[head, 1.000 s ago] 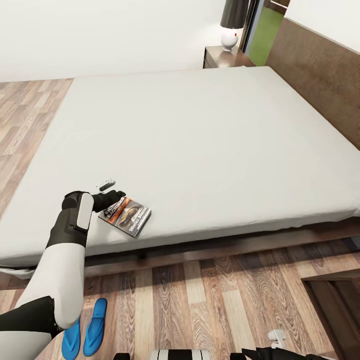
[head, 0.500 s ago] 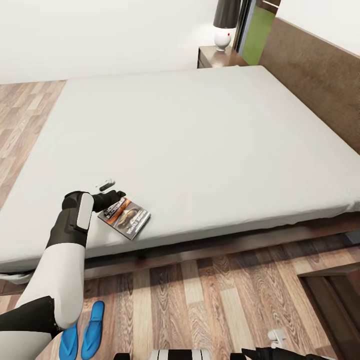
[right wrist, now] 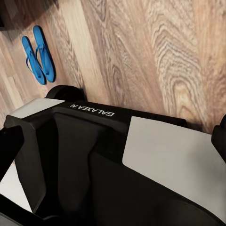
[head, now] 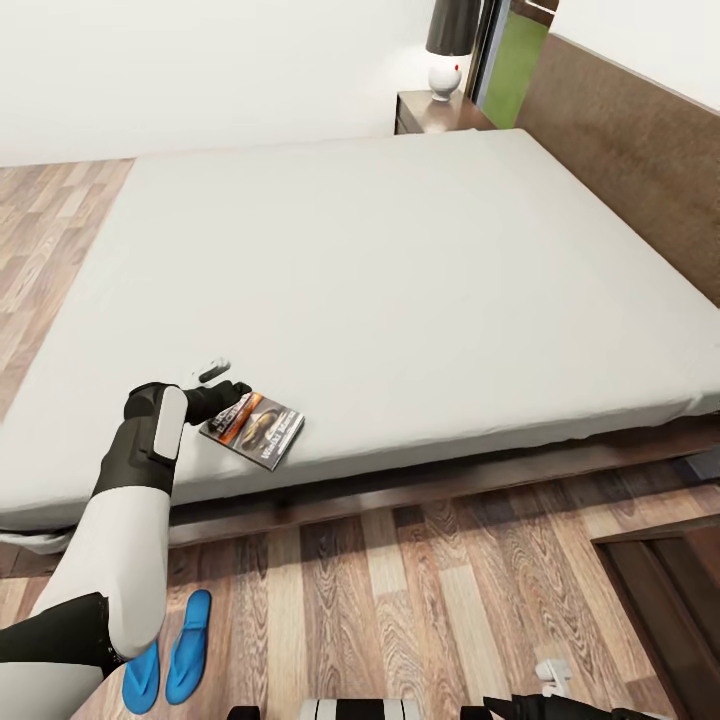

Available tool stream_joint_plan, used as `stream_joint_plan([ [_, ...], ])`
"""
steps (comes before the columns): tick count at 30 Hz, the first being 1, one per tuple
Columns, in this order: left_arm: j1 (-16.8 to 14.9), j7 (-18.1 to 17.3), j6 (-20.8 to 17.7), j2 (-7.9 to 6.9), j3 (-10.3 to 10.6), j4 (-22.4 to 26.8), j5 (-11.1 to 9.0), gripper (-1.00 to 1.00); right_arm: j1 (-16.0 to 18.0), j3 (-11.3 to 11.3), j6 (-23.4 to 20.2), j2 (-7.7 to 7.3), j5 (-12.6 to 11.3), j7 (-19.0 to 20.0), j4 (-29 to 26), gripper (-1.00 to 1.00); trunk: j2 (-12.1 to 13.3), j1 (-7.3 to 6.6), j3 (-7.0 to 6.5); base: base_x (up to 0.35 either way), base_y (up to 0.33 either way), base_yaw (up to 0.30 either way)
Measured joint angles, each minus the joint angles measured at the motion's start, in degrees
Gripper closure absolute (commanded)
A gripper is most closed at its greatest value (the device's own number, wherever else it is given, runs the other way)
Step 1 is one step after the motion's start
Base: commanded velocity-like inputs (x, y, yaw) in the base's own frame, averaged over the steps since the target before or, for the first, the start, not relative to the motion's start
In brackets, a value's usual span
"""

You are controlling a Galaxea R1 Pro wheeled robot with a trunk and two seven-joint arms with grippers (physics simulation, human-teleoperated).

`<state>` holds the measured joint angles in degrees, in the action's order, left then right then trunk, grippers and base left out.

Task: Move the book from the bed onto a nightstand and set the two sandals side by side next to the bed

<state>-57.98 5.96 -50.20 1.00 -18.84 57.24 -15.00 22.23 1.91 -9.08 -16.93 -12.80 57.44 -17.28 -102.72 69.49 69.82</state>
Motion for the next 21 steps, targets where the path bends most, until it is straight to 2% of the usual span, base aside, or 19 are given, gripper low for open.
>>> stream_joint_plan([
  [6,0.05,0.0,0.0,0.0,0.01,0.0,-0.01,-1.0,0.0,0.0,0.0,0.0,0.0,0.0,0.0,-1.0,0.0,0.0,0.0,-0.001,0.0,-0.009],
  [12,0.05,0.0,0.01,0.01,0.04,-0.01,0.0,-1.0,0.0,0.01,-0.06,0.0,-0.01,0.0,-0.01,-1.0,0.0,0.0,0.0,0.0,0.0,-0.168],
  [21,0.04,0.0,0.0,0.0,0.06,0.0,-0.02,-1.0,0.0,0.0,-0.07,0.0,0.0,0.01,0.0,-1.0,0.0,0.0,0.0,0.0,0.0,-0.02],
])
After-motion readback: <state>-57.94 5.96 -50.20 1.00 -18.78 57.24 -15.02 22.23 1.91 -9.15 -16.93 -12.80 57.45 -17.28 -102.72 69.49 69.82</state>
